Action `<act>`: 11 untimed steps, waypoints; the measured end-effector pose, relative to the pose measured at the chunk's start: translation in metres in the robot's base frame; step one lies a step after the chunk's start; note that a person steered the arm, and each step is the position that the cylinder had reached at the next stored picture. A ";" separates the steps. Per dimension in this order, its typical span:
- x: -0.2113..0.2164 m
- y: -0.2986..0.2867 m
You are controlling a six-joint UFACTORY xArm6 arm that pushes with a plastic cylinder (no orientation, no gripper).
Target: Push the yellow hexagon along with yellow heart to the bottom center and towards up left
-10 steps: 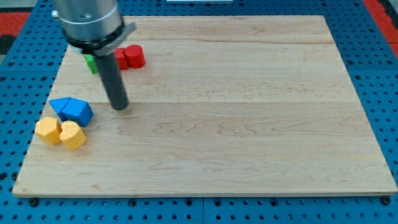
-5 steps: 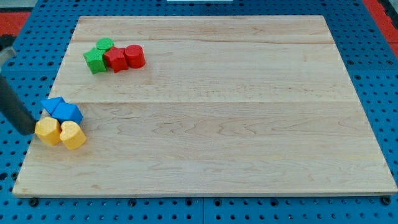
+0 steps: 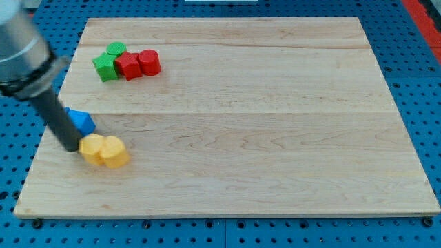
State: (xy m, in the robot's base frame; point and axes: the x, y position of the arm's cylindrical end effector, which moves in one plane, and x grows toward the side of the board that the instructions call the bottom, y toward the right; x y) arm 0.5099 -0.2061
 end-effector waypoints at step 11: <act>0.080 0.162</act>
